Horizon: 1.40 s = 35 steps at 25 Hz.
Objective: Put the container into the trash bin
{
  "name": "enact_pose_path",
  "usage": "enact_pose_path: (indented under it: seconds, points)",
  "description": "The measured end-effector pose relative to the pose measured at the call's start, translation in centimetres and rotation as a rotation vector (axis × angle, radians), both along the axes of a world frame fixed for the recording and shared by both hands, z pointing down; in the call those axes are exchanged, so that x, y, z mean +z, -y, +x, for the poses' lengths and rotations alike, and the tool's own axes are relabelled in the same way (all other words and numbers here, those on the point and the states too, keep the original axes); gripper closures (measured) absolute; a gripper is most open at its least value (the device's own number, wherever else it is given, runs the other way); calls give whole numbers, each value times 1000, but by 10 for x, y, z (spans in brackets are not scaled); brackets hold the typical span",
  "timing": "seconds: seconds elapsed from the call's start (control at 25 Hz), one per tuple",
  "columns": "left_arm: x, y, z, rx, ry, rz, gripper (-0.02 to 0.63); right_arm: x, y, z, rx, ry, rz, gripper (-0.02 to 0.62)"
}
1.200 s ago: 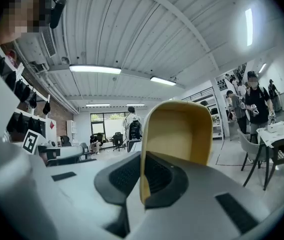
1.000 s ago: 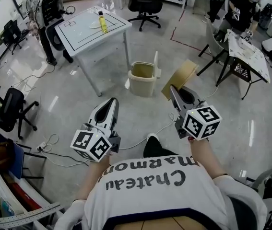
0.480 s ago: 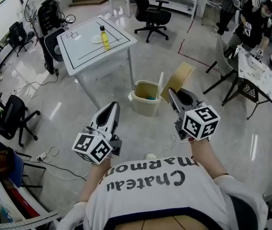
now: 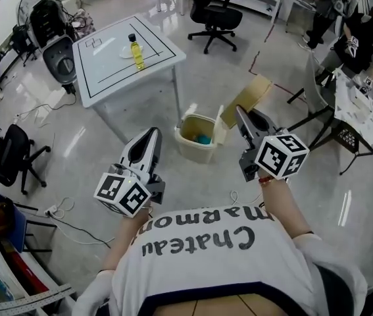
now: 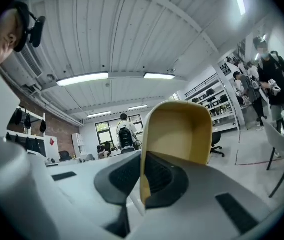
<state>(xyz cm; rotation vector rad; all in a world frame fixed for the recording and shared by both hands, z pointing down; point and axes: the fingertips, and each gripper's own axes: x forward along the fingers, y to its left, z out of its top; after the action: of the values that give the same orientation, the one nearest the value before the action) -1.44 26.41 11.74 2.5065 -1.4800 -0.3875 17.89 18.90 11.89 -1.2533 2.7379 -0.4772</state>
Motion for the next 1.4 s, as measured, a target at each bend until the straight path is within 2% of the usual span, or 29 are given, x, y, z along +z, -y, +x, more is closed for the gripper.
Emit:
enact_pose_path:
  seconds: [0.28, 0.64, 0.88, 1.08, 1.4]
  points:
    - [29, 19, 10, -1, 12, -66, 581, 36, 25, 10, -6, 40, -93, 565]
    - [59, 31, 12, 6, 14, -155, 581, 75, 32, 10, -8, 33, -180, 565]
    - [69, 50, 17, 36, 46, -163, 581, 85, 41, 11, 7, 33, -200, 565]
    - [65, 82, 25, 96, 29, -152, 581, 83, 60, 12, 40, 35, -196, 565]
    - [56, 143, 2, 131, 22, -137, 583, 74, 107, -3, 90, 38, -189, 565]
